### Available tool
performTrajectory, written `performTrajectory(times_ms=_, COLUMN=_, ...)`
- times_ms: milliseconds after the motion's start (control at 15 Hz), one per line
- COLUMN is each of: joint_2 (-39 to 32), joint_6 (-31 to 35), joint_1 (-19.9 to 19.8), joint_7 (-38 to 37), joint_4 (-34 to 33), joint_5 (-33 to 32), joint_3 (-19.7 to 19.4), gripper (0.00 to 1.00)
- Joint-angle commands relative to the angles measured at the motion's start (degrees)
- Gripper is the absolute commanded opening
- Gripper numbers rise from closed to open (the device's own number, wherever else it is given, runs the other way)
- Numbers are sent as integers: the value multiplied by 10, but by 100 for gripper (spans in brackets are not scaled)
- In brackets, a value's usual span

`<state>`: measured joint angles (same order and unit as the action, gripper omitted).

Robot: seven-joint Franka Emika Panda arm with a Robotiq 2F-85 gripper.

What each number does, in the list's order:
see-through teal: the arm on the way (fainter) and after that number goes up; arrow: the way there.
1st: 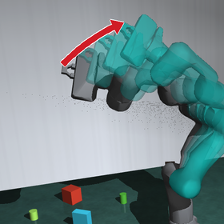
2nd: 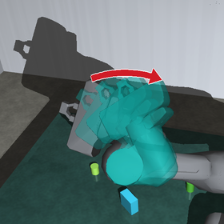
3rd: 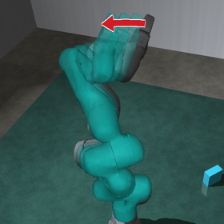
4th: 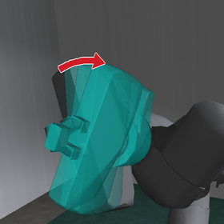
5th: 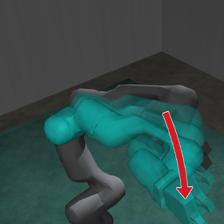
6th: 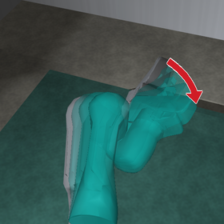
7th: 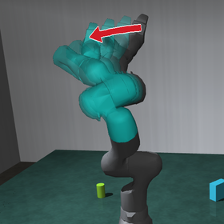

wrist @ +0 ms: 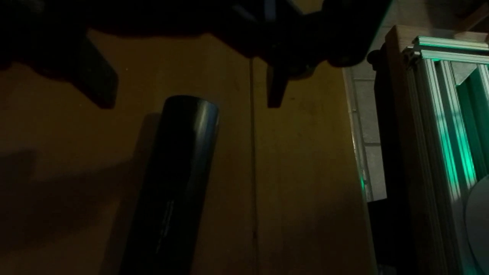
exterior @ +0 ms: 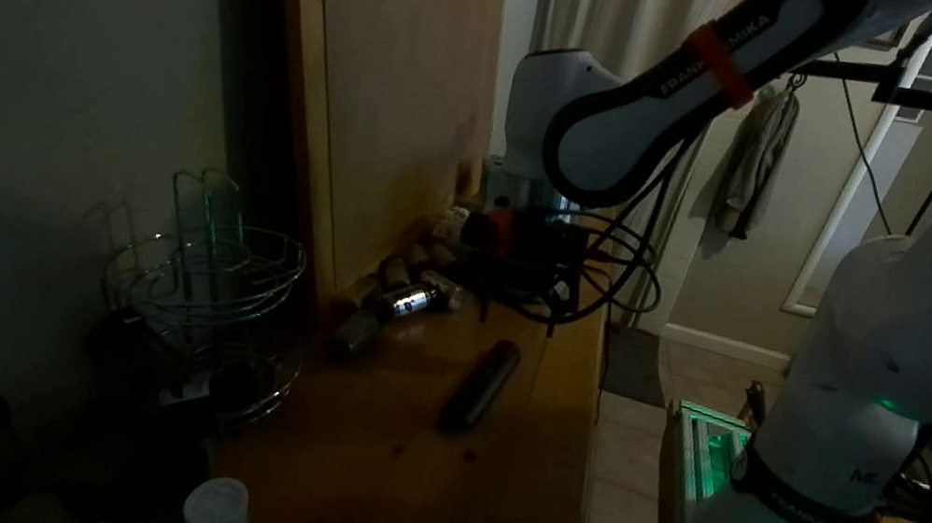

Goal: Turn the remote around

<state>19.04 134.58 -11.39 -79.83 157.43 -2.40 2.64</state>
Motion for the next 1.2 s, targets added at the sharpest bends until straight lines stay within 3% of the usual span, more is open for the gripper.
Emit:
performTrajectory(times_ms=0, joint_2=-41, joint_6=46, joint_1=7, joint_7=15, joint_4=0, joint_5=16, joint_3=-18, gripper=100)
performTrajectory(times_ms=133, joint_2=-61, joint_6=66, joint_1=8, joint_7=17, joint_4=0, joint_5=19, joint_3=-24, gripper=99)
performTrajectory(times_ms=200, joint_2=-66, joint_6=74, joint_1=9, joint_7=19, joint_4=0, joint_5=21, joint_3=-27, gripper=83)
performTrajectory(times_ms=267, joint_2=-74, joint_6=82, joint_1=10, joint_7=21, joint_4=0, joint_5=24, joint_3=-30, gripper=74)
performTrajectory(times_ms=467, joint_2=-91, joint_6=96, joint_1=15, joint_7=34, joint_4=0, joint_5=38, joint_3=-38, gripper=58)
performTrajectory(times_ms=533, joint_2=-95, joint_6=98, joint_1=16, joint_7=40, joint_4=-1, joint_5=43, joint_3=-41, gripper=89)
performTrajectory(times_ms=667, joint_2=-102, joint_6=99, joint_1=19, joint_7=45, joint_4=-1, joint_5=57, joint_3=-44, gripper=94)
performTrajectory(times_ms=800, joint_2=-107, joint_6=101, joint_1=22, joint_7=51, joint_4=-1, joint_5=69, joint_3=-47, gripper=56)
performTrajectory(times_ms=933, joint_2=-106, joint_6=104, joint_1=23, joint_7=53, joint_4=-1, joint_5=77, joint_3=-47, gripper=49)
performTrajectory(times_ms=1133, joint_2=-97, joint_6=109, joint_1=22, joint_7=48, joint_4=2, joint_5=76, joint_3=-45, gripper=27)
